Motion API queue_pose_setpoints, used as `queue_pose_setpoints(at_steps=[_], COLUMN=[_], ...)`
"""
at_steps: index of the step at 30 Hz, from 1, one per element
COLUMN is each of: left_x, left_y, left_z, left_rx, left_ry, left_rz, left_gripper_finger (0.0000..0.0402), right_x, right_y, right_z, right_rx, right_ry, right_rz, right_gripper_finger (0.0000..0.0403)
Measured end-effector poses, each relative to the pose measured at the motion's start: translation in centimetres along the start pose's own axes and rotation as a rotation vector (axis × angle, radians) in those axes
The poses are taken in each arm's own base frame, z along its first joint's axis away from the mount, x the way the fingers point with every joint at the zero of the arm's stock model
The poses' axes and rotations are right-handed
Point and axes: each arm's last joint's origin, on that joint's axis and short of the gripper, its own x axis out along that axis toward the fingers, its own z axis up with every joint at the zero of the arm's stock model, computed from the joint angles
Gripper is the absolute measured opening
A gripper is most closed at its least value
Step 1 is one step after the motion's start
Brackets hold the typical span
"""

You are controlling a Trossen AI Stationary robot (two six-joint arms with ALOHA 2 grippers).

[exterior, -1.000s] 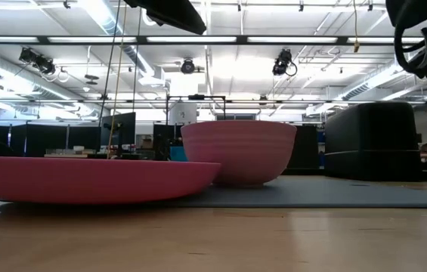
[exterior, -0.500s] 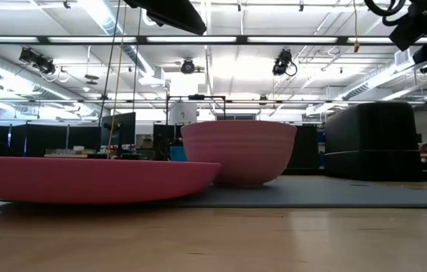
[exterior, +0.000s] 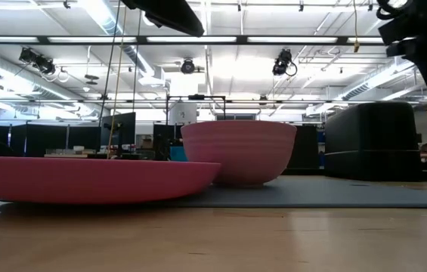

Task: Arrange a breakfast setting
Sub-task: Put the spoon to the right of the pink bowl on the blue table mat

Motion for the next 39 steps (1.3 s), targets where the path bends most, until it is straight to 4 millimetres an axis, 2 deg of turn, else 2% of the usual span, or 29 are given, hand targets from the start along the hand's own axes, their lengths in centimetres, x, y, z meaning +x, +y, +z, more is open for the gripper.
queue_pose_setpoints(at_steps=[6, 13, 17, 24, 32, 39], left_x=[0.1, 0.2, 0.3, 0.4, 0.3, 0.3], left_y=[0.2, 0.7, 0.8, 1.0, 1.0, 1.0], left_z=[-0.1, -0.1, -0.1, -0.2, -0.7, -0.8], left_rx=[-0.014, -0.022, -0.024, -0.009, 0.011, 0.04], left_ry=[0.014, 0.019, 0.021, 0.032, 0.078, 0.091], left_rz=[0.005, 0.017, 0.021, 0.024, 0.026, 0.025], left_gripper_finger=[0.0078, 0.0078, 0.0078, 0.0078, 0.0078, 0.0078], right_x=[-0.6, -1.8, -1.1, 0.7, 1.5, 2.1], right_y=[-0.8, -2.6, -3.2, -3.2, -2.9, -2.6], right_z=[-1.0, -4.2, -5.0, -4.9, -4.0, -2.7], right_rx=[0.25, 0.622, 0.838, 1.091, 1.256, 1.342], right_ry=[-0.037, -0.196, -0.221, -0.143, -0.217, -0.187], right_rz=[0.059, 0.146, 0.143, 0.136, 0.137, 0.026], right_gripper_finger=[0.0197, 0.0211, 0.0237, 0.0287, 0.034, 0.0338])
